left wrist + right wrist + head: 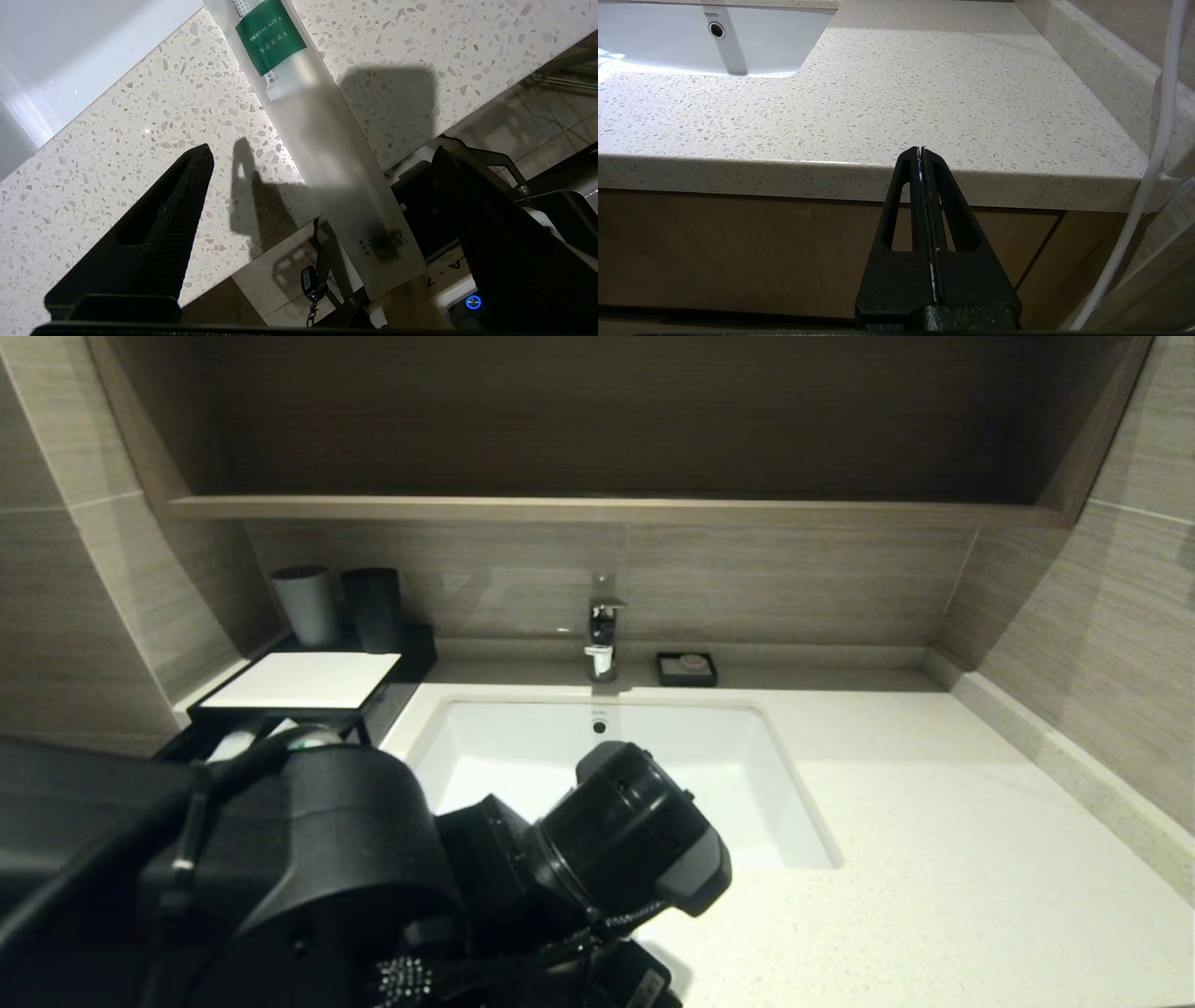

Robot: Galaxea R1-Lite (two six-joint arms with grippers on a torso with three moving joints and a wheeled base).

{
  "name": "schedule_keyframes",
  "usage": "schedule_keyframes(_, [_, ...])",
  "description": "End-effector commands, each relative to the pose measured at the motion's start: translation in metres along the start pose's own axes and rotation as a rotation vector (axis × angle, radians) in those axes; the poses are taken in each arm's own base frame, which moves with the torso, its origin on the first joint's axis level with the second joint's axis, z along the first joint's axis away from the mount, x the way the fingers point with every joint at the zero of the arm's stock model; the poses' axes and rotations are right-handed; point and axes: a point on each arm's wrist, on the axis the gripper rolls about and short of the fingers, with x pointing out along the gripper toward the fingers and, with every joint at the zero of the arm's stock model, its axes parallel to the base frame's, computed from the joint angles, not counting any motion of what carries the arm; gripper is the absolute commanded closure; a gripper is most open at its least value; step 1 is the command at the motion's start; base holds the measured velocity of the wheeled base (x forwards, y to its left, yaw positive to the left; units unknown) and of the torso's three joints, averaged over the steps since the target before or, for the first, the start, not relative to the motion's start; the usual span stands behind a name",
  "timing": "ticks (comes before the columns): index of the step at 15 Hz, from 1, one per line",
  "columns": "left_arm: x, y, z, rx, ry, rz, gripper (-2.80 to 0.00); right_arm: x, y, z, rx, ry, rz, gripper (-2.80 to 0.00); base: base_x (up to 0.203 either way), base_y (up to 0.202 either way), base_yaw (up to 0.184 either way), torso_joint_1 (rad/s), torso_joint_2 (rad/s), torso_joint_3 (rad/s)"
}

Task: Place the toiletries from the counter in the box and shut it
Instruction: Pick up the bathroom toiletry

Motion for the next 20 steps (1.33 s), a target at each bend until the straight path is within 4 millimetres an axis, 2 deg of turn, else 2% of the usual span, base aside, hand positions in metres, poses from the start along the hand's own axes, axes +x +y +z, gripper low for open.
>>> schedule_keyframes(1, [0.0044,-0.004,-0.0014,0.011,0.014,0.001,-2.8,0.0002,0.0,-0.0004,0.0,0.003,0.001,0.0,0.0,0.0,0.0,0.0,0.0,0.0])
schedule_keyframes(9, [0.0134,-0.0105,-0.0002,0.017,0.008,-0.001,-2.8,0.0001,0.0,-0.0004,0.0,0.001,0.001,0.0,0.0,0.0,0.0,0.0,0.0,0.0])
schedule_keyframes(20, [0.0132,-0.0091,0.0019,0.014,0.002,0.014,-2.8,0.0002,0.0,-0.0004,0.0,0.003,0.001,0.0,0.0,0.0,0.0,0.0,0.0,0.0])
